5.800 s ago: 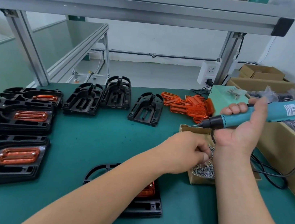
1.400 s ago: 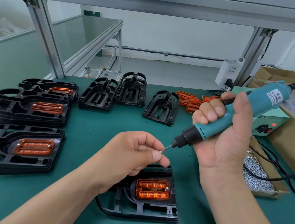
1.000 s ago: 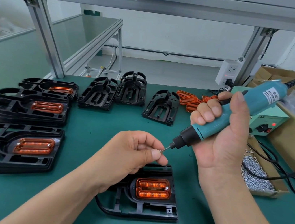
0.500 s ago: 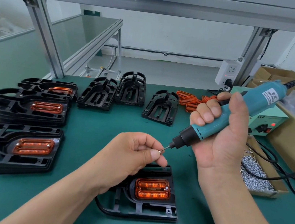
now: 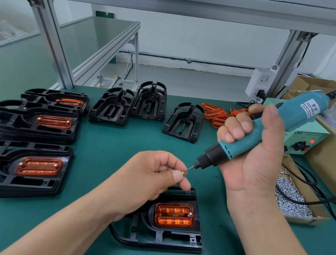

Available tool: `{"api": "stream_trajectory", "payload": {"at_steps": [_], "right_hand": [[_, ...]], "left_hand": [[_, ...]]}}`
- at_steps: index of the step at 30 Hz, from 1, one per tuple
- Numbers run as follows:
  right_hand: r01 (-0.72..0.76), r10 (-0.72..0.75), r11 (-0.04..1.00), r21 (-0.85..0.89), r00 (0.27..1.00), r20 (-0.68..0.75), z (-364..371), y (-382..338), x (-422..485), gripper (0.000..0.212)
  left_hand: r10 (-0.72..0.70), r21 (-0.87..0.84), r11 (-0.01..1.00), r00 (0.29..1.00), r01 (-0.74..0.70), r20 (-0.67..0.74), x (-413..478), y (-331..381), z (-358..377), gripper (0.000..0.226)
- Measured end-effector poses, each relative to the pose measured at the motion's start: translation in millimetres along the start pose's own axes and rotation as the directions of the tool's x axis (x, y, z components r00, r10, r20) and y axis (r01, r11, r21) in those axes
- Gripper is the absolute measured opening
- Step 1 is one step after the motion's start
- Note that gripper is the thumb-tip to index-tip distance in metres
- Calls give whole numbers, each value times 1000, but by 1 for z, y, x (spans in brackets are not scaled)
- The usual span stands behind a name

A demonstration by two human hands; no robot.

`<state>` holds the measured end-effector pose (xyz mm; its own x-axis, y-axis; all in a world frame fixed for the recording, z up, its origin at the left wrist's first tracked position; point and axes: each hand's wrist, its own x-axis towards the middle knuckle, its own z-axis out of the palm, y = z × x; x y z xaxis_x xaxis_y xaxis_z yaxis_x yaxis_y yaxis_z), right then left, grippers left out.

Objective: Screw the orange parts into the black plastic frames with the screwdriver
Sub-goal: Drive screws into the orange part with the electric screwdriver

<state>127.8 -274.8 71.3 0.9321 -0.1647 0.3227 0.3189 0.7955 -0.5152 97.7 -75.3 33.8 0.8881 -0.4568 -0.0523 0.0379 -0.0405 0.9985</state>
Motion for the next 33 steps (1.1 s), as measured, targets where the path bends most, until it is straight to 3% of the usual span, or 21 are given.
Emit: {"api": "stream_trajectory", "payload": {"at_steps": [10,17,33], "right_hand": [[1,-1,1000,-24,1000,21,0,1,-1,18],[14,-12,999,-51,1000,28,0,1,0,20],[-3,4,999,-38,999,32,-3,2,1,19]], "left_hand": [[-1,30,1000,1000,1,-1,0,-1,-1,17],[56,219,975,996,-41,-63,-1,-2,2,13],[20,129,991,1000,-18,-14,-2,3,2,15]]}}
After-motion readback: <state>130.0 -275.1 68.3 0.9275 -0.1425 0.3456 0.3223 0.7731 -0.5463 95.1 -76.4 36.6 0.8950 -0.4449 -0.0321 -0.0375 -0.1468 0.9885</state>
